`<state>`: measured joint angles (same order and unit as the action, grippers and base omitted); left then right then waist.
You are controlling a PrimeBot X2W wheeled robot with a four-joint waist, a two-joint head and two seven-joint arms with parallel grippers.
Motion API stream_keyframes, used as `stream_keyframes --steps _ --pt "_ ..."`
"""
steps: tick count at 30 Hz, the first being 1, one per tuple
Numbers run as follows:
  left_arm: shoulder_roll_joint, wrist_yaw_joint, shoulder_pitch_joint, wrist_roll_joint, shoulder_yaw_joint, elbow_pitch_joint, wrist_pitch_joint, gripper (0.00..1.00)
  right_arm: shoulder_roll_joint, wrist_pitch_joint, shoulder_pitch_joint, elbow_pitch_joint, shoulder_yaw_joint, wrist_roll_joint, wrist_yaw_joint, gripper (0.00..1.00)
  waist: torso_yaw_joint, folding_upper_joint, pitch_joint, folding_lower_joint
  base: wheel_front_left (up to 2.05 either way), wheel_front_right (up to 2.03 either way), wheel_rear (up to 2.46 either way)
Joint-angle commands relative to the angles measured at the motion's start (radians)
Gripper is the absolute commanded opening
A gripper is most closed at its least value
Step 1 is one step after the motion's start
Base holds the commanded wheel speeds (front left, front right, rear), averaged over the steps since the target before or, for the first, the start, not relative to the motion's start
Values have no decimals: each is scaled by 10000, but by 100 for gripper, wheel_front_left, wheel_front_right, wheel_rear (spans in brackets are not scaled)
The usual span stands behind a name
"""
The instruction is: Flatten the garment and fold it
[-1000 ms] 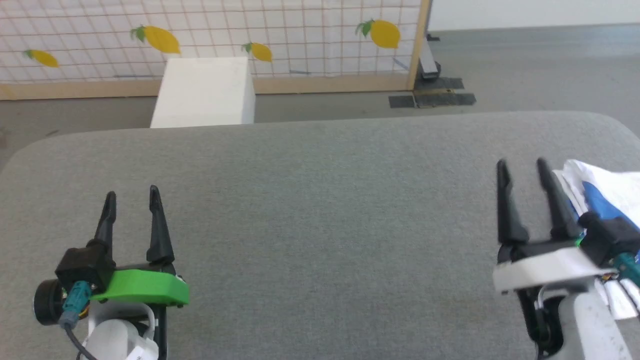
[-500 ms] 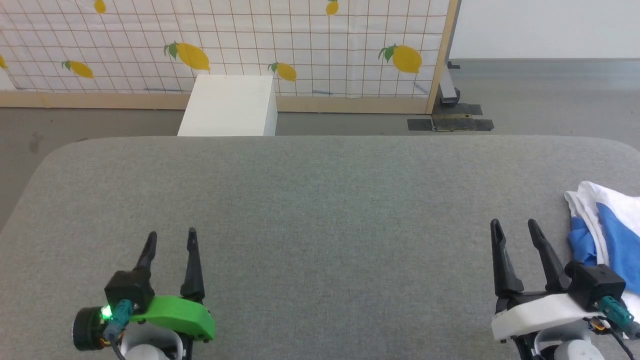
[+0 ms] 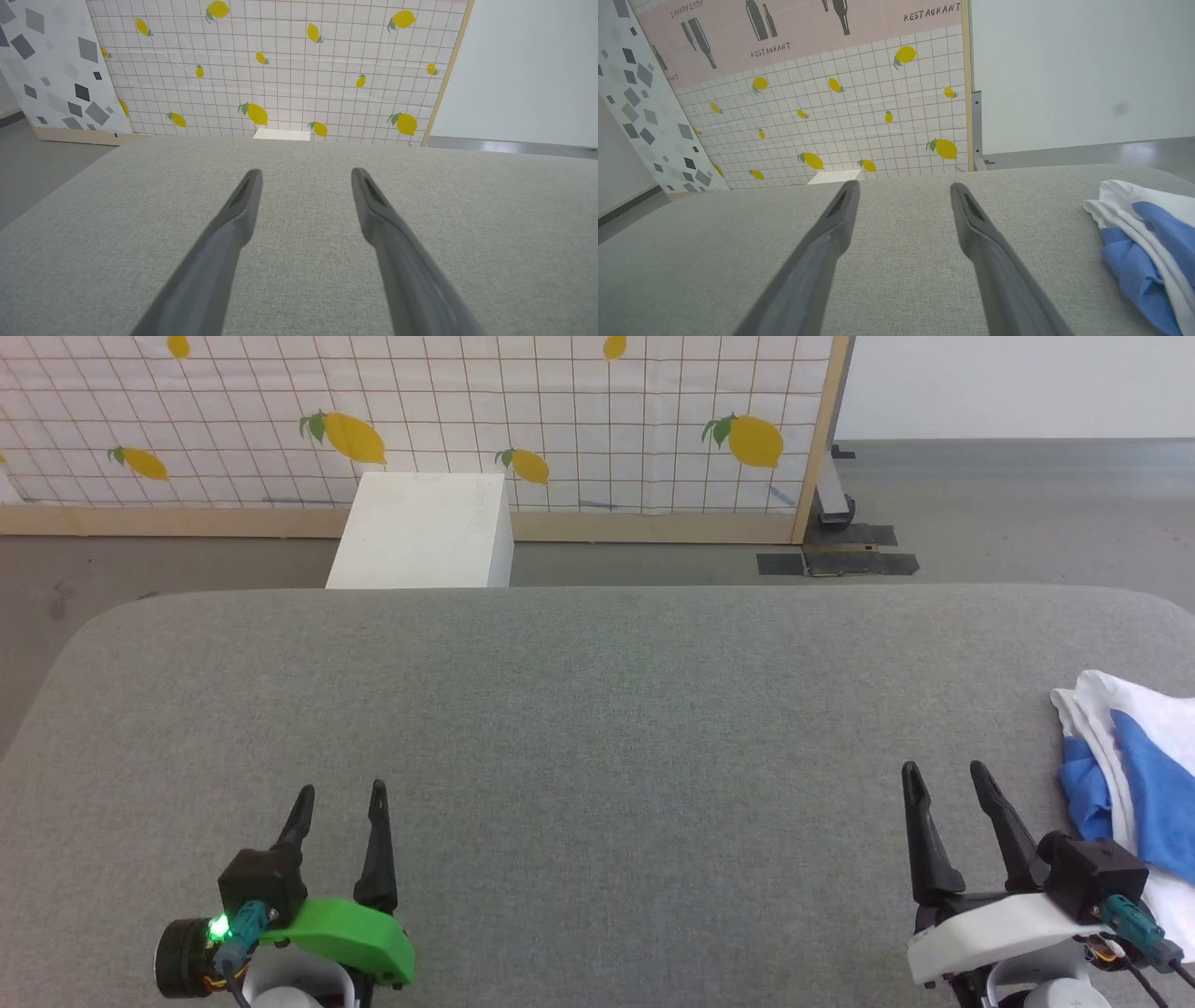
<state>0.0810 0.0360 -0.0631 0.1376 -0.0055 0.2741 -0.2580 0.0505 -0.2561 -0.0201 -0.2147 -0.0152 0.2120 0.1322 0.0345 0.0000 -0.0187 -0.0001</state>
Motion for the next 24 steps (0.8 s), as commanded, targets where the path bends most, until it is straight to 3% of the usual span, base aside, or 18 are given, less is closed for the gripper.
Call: stream_keyframes --steps 1,5,6,24 --pt "-28 55 -116 -87 15 -29 -37 100 -3 -56 38 -40 8 84 -15 100 -1 0 -2 1 0 0 0" --pt "-25 67 -109 -58 36 -78 -38 100 -3 -56 22 -58 2 111 -15 100 -6 0 1 1 0 0 0" --pt "-29 75 -105 -31 46 -87 -38 0 -3 -56 16 -59 3 116 -15 0 -8 0 2 1 0 0 0" --pt "-31 -15 72 -123 -4 -317 291 0 0 282 22 212 18 -164 -2 0 -45 0 23 1 0 0 0"
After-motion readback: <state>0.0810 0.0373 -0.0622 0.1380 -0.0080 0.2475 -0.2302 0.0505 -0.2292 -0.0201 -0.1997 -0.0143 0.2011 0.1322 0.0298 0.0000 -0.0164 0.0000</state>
